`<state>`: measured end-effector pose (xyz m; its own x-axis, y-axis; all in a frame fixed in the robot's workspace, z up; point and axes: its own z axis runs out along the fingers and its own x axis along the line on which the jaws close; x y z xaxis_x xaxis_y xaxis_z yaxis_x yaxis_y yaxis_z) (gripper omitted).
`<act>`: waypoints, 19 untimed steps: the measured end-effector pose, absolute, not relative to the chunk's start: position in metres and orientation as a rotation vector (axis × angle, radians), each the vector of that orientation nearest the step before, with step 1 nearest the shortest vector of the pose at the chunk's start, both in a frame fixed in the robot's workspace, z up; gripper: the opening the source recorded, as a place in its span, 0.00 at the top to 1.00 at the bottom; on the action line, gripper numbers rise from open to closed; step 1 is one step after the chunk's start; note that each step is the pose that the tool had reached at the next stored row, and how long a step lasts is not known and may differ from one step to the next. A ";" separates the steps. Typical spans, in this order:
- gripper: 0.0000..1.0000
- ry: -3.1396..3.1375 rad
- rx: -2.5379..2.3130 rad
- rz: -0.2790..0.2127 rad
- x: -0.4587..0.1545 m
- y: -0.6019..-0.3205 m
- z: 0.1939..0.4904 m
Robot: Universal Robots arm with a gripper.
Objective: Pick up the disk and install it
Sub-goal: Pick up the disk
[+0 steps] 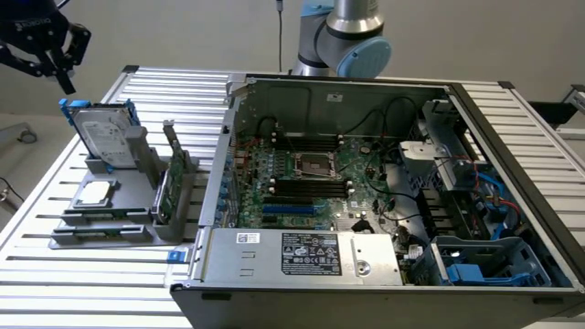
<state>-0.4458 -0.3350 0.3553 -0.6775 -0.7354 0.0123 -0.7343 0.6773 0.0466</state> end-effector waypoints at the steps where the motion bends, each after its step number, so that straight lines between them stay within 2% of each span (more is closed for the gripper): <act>1: 0.89 -2.838 1.274 -0.058 -0.446 -0.335 0.355; 19: 0.89 -2.588 1.718 -0.054 -0.446 -0.335 0.353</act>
